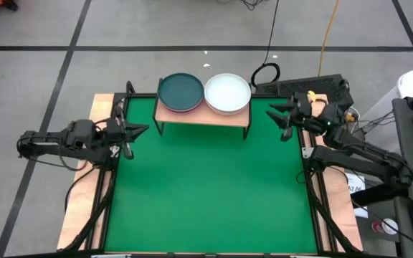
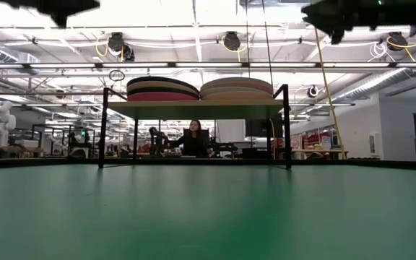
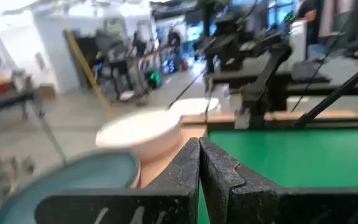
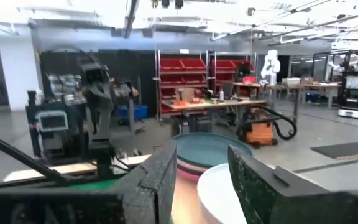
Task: Place and stack plates onto a shelf
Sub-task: Return to Home Position
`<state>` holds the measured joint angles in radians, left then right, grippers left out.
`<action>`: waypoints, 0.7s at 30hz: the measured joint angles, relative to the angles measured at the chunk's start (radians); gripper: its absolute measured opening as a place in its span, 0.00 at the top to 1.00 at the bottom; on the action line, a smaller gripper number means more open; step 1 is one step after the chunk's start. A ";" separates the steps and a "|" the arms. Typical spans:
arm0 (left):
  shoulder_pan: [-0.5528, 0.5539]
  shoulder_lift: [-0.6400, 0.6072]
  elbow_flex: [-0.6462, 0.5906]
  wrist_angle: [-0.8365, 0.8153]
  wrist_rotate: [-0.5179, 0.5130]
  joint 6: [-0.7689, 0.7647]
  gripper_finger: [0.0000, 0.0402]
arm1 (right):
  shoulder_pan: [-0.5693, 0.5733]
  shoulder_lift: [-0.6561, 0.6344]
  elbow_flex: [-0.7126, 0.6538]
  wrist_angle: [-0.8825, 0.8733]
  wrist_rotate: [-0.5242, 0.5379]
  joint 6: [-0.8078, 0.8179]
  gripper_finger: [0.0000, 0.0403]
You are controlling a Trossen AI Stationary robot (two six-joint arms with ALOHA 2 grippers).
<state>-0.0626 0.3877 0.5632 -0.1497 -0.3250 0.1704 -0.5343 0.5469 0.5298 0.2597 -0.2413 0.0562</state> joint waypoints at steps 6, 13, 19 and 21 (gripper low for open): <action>0.018 -0.126 -0.147 0.074 -0.014 -0.093 0.97 | 0.000 -0.076 -0.132 0.011 0.000 0.014 0.69; 0.017 -0.275 -0.195 0.101 -0.017 -0.132 0.97 | 0.000 -0.208 -0.115 -0.178 0.002 -0.030 0.69; 0.017 -0.382 -0.195 0.059 -0.016 -0.101 0.97 | 0.000 -0.443 -0.095 -0.309 0.006 -0.039 0.69; 0.017 -0.384 -0.194 0.010 -0.018 -0.098 0.97 | 0.000 -0.510 -0.095 -0.365 0.006 -0.036 0.69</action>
<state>-0.0452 0.0040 0.3691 -0.1396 -0.3432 0.0723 -0.5346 0.0373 0.4347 -0.1058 -0.2354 0.0205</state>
